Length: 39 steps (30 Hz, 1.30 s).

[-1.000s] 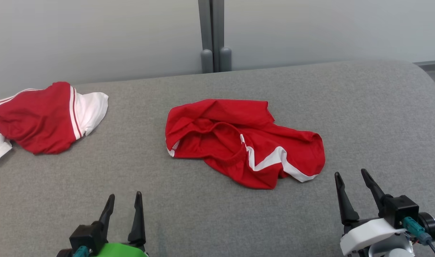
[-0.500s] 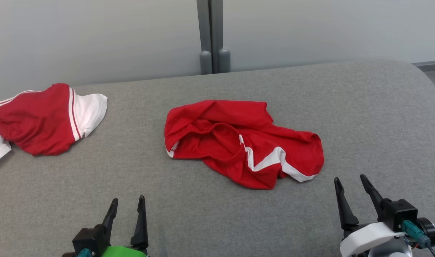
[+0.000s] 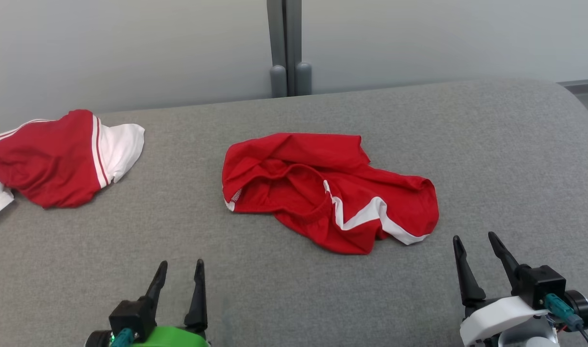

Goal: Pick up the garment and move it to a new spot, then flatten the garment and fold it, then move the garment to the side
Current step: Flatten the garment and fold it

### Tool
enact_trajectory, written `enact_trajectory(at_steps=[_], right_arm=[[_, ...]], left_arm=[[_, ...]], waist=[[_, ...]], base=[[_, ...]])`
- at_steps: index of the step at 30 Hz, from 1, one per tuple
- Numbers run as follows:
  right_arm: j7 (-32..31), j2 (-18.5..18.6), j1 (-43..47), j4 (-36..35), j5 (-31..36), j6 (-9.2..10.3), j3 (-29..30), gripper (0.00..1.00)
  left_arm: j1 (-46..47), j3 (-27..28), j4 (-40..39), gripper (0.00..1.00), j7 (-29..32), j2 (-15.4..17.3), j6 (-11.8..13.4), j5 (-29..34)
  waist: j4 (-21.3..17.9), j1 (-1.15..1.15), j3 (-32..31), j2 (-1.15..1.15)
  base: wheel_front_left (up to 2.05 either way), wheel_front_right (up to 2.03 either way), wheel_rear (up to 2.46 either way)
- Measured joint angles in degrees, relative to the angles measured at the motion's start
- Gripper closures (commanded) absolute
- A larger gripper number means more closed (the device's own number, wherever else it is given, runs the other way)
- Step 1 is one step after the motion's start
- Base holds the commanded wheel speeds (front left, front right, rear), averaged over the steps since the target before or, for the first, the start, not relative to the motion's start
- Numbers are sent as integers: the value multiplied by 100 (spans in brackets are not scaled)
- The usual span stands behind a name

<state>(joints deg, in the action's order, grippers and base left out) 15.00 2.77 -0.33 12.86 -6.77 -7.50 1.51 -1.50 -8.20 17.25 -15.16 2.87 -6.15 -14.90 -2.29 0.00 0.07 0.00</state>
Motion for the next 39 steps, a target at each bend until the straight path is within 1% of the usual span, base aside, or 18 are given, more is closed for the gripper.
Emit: enact_trajectory(at_steps=[3,6,8,11,14,18,24,28,36,37,38,39], right_arm=[[0,0,-32,-1,0,0,-14,0],[0,0,-49,-1,0,0,-55,0],[0,-1,-117,-1,1,0,-83,0],[0,0,-187,2,0,0,-136,0],[0,0,-282,19,-27,0,-191,0],[0,0,-394,27,-88,0,-252,0],[0,1,-540,23,-180,0,-335,0],[0,1,-625,15,-238,0,-386,0],[0,2,-679,7,-335,0,-410,0],[0,1,-680,5,-336,0,-414,0],[0,1,-680,5,-336,0,-419,0],[0,1,-679,8,-337,0,-421,0]], left_arm=[[232,-180,79,0,-1,-1,-41,75],[578,-517,365,0,-1,-1,-75,141],[955,-759,560,0,118,-7,-92,146],[1522,-1157,825,0,459,-7,-112,182],[2072,-1506,1104,0,923,-8,-116,132],[2708,-1948,1360,0,1450,-9,-123,-226],[3284,-2507,1763,0,2167,-16,-124,-737],[3545,-2665,2132,0,2374,-18,-125,-911],[3910,-2620,2769,1,2150,-14,-65,-1004],[3942,-2632,2841,5,2106,-13,-65,-1005],[3973,-2641,2898,5,2070,-14,-65,-1032],[3995,-2659,2940,71,2052,-16,-65,-1070]], waist=[[-16,0,39,0],[-51,0,101,0],[-86,0,165,0],[-159,0,249,0],[-266,0,329,0],[-447,0,441,0],[-753,0,641,0],[-954,0,808,0],[-1288,0,1105,0],[-1321,0,1132,0],[-1349,0,1156,0],[-1373,0,1173,0]], base=[[0,0,0],[0,0,0],[0,0,0],[0,0,0],[0,0,0],[0,0,0],[0,0,0],[0,0,0],[0,0,0],[0,0,0],[0,0,0],[0,0,0]])
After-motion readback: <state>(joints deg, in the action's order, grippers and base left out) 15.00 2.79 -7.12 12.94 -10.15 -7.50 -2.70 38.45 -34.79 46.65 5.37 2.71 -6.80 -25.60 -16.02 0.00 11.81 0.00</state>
